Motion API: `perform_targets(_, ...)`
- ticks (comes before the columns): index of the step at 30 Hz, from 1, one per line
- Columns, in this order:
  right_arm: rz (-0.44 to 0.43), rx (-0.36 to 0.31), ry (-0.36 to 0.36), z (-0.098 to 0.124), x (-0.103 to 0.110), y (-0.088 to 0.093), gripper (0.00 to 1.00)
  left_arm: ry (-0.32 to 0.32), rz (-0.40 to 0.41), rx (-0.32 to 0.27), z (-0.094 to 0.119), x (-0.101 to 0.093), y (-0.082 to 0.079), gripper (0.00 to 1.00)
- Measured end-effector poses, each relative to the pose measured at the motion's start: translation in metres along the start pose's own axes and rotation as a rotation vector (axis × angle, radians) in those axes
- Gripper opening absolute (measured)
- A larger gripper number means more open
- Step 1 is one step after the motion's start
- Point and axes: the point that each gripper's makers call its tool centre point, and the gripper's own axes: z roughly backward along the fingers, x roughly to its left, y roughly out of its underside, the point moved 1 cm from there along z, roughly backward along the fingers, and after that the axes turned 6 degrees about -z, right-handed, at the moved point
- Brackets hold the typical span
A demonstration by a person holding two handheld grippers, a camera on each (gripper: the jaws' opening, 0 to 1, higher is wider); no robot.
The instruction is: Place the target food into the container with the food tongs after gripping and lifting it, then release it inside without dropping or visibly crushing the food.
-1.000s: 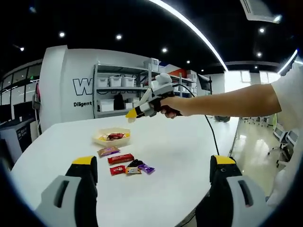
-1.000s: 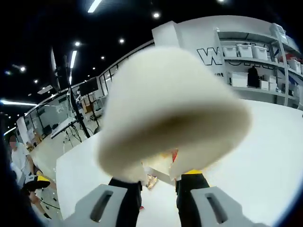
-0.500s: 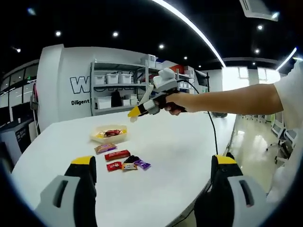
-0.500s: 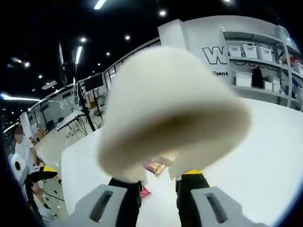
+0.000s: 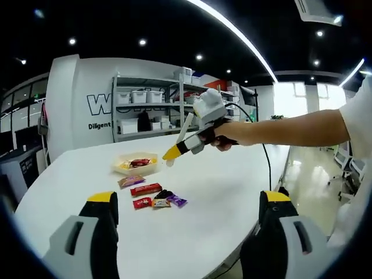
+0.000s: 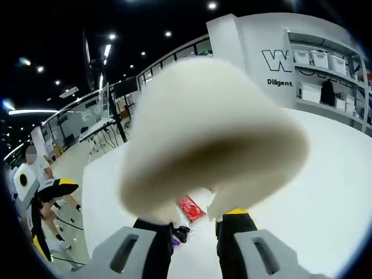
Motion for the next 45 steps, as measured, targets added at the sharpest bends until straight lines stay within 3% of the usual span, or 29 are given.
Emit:
perform_targets(7,-0.009,0.033,-0.035,-0.008,0.015,0.019,0.21,0.002,0.005,0.002,0.001,0.0,0.003,0.99)
perform_targets(30,0.064,0.122,-0.026,-0.015,0.032,0.071,0.22,0.017,0.0,-0.004,0.001,-0.005,0.004,0.99)
perform_targets(33,0.098,0.131,-0.016,-0.013,0.03,0.074,0.22,0.014,-0.002,-0.004,0.002,-0.005,0.005,0.99)
perform_targets(45,0.092,0.133,0.028,-0.001,0.004,0.071,0.22,0.001,-0.003,0.005,0.002,0.001,0.009,0.99)
